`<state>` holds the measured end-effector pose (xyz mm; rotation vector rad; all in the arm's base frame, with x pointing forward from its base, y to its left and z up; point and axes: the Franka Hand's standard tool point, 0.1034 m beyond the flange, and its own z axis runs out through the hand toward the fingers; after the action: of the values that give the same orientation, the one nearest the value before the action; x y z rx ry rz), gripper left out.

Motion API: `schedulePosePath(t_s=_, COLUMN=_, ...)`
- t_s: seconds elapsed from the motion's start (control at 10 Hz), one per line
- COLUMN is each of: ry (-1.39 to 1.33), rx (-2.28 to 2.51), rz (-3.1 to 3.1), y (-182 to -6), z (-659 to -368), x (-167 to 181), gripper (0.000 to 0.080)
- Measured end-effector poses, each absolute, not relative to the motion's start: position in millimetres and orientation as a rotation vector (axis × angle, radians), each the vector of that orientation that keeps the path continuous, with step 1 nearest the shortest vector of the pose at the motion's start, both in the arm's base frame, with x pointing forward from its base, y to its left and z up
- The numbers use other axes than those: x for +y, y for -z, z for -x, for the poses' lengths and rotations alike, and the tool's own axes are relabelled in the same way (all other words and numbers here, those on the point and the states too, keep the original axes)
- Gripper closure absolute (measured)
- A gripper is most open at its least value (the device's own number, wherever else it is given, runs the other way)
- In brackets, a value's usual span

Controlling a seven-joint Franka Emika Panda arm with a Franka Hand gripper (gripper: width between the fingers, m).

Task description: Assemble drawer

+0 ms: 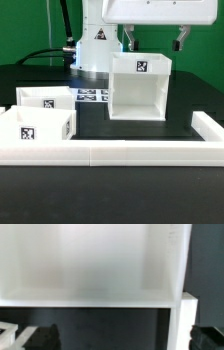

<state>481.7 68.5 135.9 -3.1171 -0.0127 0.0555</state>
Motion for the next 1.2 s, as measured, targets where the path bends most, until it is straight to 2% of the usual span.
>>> schedulePosePath(t_s=0.2, ry=-0.059, rx=0.019, rz=3.115, y=-135.5, z=-478.2, x=70.7, gripper=0.0150)
schedulePosePath(t_s=0.4, ry=-0.065, rx=0.054, rz=3.114, y=-132.0, z=-452.6, x=82.9, gripper=0.0150)
schedulePosePath(t_s=0.7, ry=-0.045, rx=0.039, rz=3.117, y=-114.2, z=-423.0, x=98.3, gripper=0.0150)
schedulePosePath(t_s=0.9, ry=-0.036, rx=0.038, rz=3.114, y=-99.8, z=-413.8, x=105.6, gripper=0.0150)
schedulePosePath(t_s=1.1, ry=-0.047, rx=0.037, rz=3.111, y=-94.6, z=-411.7, x=106.3, gripper=0.0150)
schedulePosePath(t_s=1.2, ry=-0.050, rx=0.038, rz=3.112, y=-94.6, z=-411.9, x=105.3, gripper=0.0257)
